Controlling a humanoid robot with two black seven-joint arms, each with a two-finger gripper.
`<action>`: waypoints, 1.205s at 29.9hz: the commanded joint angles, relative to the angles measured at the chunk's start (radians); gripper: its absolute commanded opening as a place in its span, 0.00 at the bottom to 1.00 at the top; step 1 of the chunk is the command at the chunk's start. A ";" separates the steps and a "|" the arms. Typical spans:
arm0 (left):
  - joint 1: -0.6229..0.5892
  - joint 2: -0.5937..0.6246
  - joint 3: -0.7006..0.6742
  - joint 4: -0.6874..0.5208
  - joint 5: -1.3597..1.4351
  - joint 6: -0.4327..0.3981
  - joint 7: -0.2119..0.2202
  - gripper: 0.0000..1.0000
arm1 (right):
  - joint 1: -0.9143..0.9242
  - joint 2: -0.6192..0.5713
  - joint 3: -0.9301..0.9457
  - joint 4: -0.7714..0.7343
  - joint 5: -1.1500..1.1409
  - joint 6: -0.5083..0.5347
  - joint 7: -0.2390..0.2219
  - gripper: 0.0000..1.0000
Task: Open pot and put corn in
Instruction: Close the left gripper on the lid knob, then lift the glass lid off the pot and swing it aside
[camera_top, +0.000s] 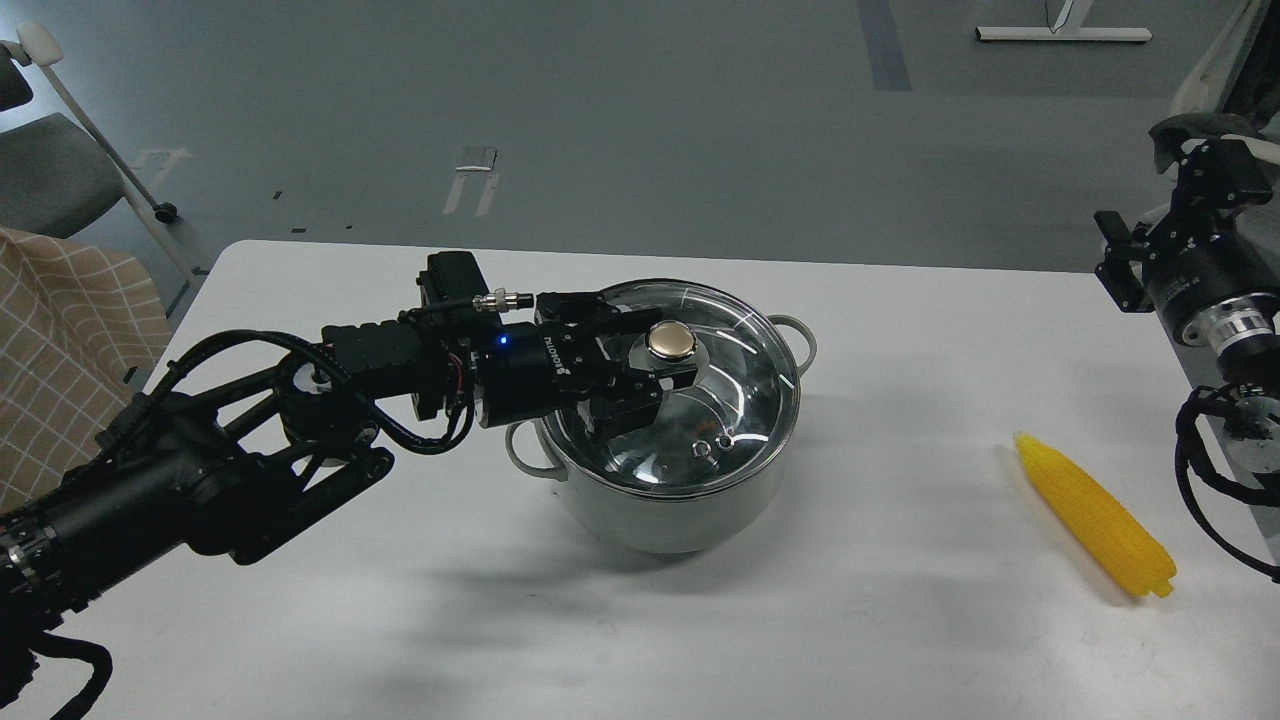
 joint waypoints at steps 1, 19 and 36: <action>-0.001 -0.001 0.000 0.006 0.000 0.001 0.000 0.65 | 0.001 0.000 0.000 0.002 0.000 0.000 0.000 1.00; -0.108 0.009 -0.028 -0.029 0.000 0.001 0.000 0.00 | 0.000 0.000 0.000 0.002 0.000 0.001 0.000 1.00; -0.030 0.511 -0.026 -0.052 0.000 0.212 0.000 0.00 | 0.000 0.002 0.000 0.000 0.000 0.001 0.000 1.00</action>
